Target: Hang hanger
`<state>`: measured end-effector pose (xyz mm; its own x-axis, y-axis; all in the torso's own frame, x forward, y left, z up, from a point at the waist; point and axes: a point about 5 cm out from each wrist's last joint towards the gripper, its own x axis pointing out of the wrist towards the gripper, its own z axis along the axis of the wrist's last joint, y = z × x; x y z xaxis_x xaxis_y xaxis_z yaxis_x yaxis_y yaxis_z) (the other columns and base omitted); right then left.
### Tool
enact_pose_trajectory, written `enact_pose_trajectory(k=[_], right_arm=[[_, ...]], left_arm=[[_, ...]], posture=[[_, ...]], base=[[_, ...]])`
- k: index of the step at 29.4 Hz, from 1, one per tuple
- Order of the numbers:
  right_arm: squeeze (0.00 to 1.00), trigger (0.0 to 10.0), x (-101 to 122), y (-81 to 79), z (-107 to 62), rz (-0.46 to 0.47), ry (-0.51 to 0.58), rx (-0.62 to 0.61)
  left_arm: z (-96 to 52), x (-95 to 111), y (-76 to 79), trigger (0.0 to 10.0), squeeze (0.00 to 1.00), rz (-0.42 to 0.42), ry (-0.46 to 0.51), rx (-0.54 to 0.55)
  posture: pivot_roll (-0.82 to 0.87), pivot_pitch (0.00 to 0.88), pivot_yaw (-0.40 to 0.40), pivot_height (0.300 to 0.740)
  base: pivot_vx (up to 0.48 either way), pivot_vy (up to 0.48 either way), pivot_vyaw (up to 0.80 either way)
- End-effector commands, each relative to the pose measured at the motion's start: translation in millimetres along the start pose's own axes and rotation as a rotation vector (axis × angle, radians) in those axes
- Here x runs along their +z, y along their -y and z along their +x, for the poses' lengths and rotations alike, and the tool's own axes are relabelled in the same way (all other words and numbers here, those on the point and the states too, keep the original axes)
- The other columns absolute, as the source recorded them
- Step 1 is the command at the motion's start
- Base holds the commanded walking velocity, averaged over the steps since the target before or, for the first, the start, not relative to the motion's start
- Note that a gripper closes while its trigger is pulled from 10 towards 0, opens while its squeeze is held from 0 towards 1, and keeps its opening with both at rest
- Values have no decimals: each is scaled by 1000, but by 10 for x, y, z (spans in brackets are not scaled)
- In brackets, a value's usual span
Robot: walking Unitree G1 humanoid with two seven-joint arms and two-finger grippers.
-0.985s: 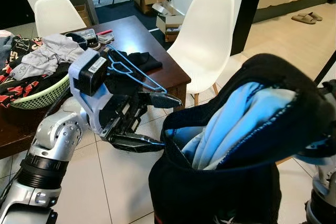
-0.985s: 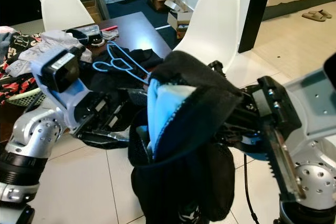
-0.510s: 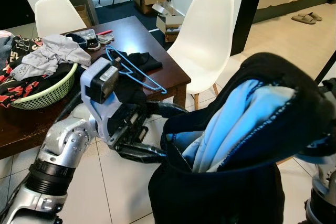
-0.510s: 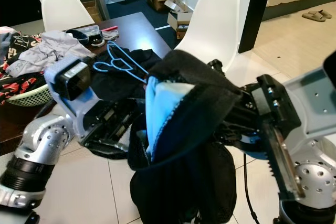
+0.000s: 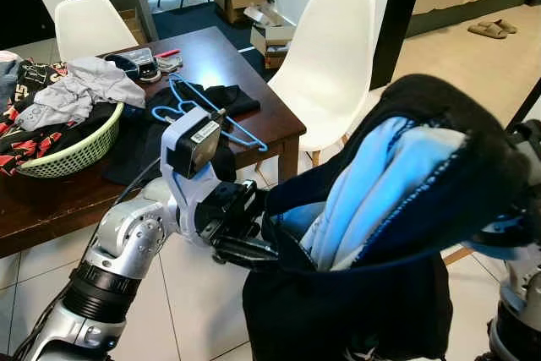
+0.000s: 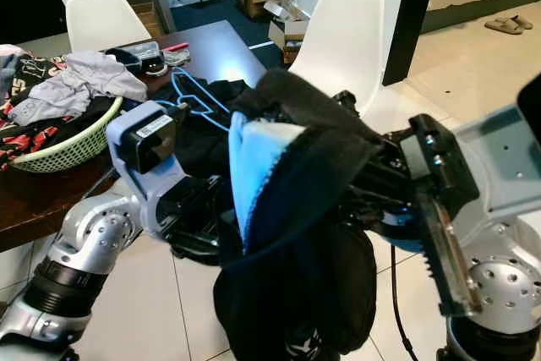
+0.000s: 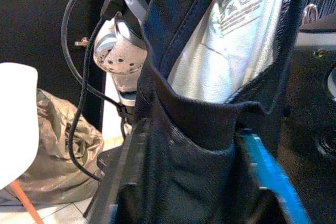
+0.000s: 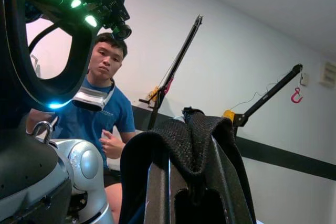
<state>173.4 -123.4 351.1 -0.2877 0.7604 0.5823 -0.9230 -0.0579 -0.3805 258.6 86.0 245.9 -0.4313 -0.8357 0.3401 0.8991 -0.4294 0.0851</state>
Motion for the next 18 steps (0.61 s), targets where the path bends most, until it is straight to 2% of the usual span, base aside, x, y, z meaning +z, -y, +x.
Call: enact_pose_trajectory(k=[1, 5, 6, 8, 9, 11, 12, 13, 15, 16, 18], right_arm=[[0, 0, 18, -22, 33, -20, 9, 18], [0, 0, 18, -16, 29, -22, 11, 15], [0, 0, 14, -5, 15, -25, 7, 3], [0, 0, 14, -5, 15, -25, 7, 3], [0, 0, 8, 4, 2, -27, 4, -7], [0, 0, -20, 58, -97, -33, -29, -84], [0, 0, -20, 58, -97, -33, -29, -84], [0, 0, -32, 80, -144, -35, -43, -117], [0, 0, -32, 80, -144, -35, -43, -117], [0, 0, -62, 131, -233, -40, -70, -181], [0, 0, -62, 131, -233, -40, -70, -181]], left_arm=[[-31, 31, 22, 0, 0, 5, -1, 2], [-74, 70, 38, 0, 0, 22, -8, 25], [-141, 138, 57, 0, 0, 49, -21, 58], [-141, 138, 57, 0, 0, 49, -21, 58], [-198, 196, 75, 0, 0, 72, -31, 84], [-442, 408, 145, 0, 0, 136, -99, 180], [-442, 408, 145, 0, 0, 136, -99, 180], [-523, 482, 173, 0, 0, 154, -124, 212], [-523, 482, 173, 0, 0, 154, -124, 212], [-625, 571, 210, 0, 0, 180, -163, 252], [-625, 571, 210, 0, 0, 180, -163, 252]], posture=[[-60, 114, 85, 740], [-57, 115, 85, 740], [-47, 117, 85, 740], [-47, 117, 85, 740], [-44, 118, 84, 740], [-41, 118, 84, 740], [-41, 118, 84, 740], [-41, 118, 84, 740], [-41, 118, 84, 740], [-30, 120, 84, 740], [-30, 120, 84, 740]], base=[[0, 0, 0], [0, 0, 0], [0, 0, 0], [0, 0, 0], [0, 0, 0], [0, 0, 0], [0, 0, 0], [0, 0, 0], [0, 0, 0], [0, 0, 0], [0, 0, 0]])
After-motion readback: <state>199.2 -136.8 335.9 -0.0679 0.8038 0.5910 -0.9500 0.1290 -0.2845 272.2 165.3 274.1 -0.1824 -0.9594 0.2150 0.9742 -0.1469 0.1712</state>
